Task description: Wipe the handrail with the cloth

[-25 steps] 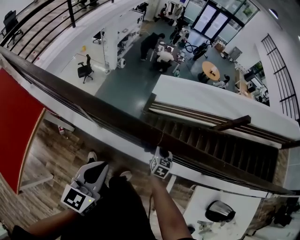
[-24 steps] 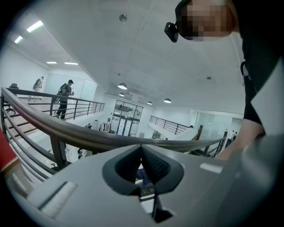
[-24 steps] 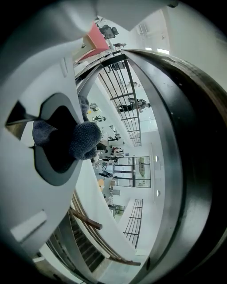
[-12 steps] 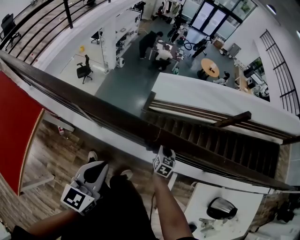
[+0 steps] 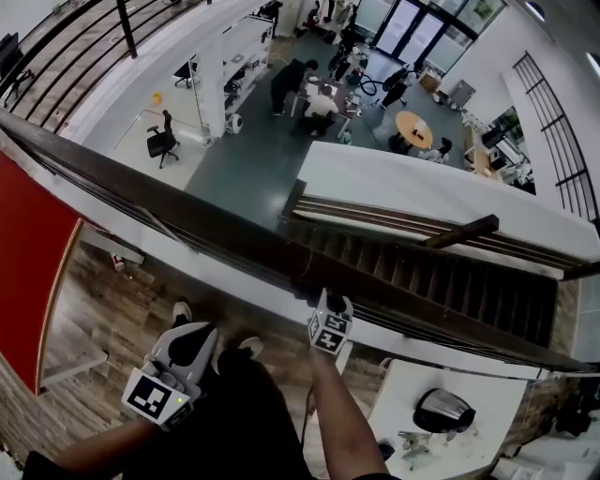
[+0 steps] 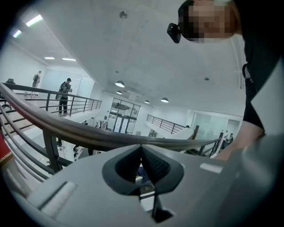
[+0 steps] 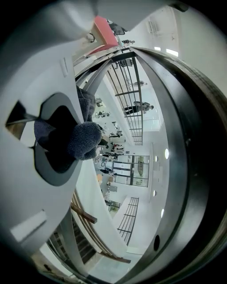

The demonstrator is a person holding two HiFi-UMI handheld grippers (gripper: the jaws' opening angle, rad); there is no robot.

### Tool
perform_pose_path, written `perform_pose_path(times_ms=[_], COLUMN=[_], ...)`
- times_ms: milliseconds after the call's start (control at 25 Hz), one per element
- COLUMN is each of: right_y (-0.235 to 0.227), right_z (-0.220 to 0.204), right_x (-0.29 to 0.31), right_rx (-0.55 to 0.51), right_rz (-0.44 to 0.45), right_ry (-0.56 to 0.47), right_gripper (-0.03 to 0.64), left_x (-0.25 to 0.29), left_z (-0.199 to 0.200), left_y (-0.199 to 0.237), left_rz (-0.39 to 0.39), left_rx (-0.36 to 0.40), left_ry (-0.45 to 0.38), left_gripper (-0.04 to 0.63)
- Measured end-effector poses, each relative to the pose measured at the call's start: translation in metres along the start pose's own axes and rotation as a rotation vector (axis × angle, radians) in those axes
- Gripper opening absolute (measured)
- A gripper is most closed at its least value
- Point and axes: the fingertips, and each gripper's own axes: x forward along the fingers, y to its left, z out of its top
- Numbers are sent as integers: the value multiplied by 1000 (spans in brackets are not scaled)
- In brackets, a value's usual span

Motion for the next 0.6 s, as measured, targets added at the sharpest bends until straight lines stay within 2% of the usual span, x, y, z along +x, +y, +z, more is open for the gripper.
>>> perform_pose_path(times_ms=[320,440,600], right_y=[-15,-19,-22], right_z=[-2,-3,-5], right_x=[-3,-6,-7], right_rx=[2,34,62], right_rz=[-15,-12,-17], right_ry=[-2,-2,5], right_gripper=[94,94,95], left_x=[5,8,9], left_z=[5,10,-2], left_y=[-5,-8,-10], left_rz=[-32,-45,-57], left_rx=[0,-8,1], left_ry=[-5,-24,20], left_gripper=[-1,-1,0])
